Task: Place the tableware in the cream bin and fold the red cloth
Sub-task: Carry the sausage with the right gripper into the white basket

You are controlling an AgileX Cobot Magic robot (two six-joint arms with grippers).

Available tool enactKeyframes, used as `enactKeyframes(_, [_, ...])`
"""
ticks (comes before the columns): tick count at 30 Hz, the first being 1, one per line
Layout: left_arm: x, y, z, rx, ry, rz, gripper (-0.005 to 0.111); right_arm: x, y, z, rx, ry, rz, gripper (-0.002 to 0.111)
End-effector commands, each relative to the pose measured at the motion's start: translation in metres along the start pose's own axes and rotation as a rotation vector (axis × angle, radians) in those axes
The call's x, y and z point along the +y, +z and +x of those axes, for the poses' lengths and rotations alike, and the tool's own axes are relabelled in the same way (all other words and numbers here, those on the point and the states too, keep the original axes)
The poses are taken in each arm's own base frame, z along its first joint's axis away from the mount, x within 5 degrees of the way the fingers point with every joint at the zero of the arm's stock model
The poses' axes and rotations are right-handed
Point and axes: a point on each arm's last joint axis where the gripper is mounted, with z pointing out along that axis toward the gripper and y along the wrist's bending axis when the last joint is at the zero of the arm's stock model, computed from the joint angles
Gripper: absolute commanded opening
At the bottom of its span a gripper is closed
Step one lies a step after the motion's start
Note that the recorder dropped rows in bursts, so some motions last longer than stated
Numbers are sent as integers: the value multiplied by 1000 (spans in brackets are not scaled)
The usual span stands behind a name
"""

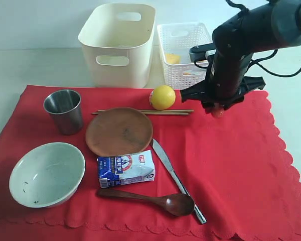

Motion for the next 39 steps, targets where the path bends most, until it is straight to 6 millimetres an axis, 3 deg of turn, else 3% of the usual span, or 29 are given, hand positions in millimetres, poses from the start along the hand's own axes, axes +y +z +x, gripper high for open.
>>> enactKeyframes(1, [0, 0, 0, -11, -6, 1, 0, -5, -28, -6, -70, 2, -6, 11])
enactKeyframes(15, [0, 0, 0, -11, -6, 1, 0, -23, -131, -1, -242, 4, -103, 11])
enactKeyframes(20, [0, 0, 0, -11, -6, 1, 0, -20, -156, 4, -290, 19, -216, 11])
enactKeyframes(31, [0, 0, 0, -11, -6, 1, 0, -5, -168, -5, -430, -23, -408, 11])
enactKeyframes(39, [0, 0, 0, -11, -6, 1, 0, 7, -139, -24, -370, 28, -405, 11])
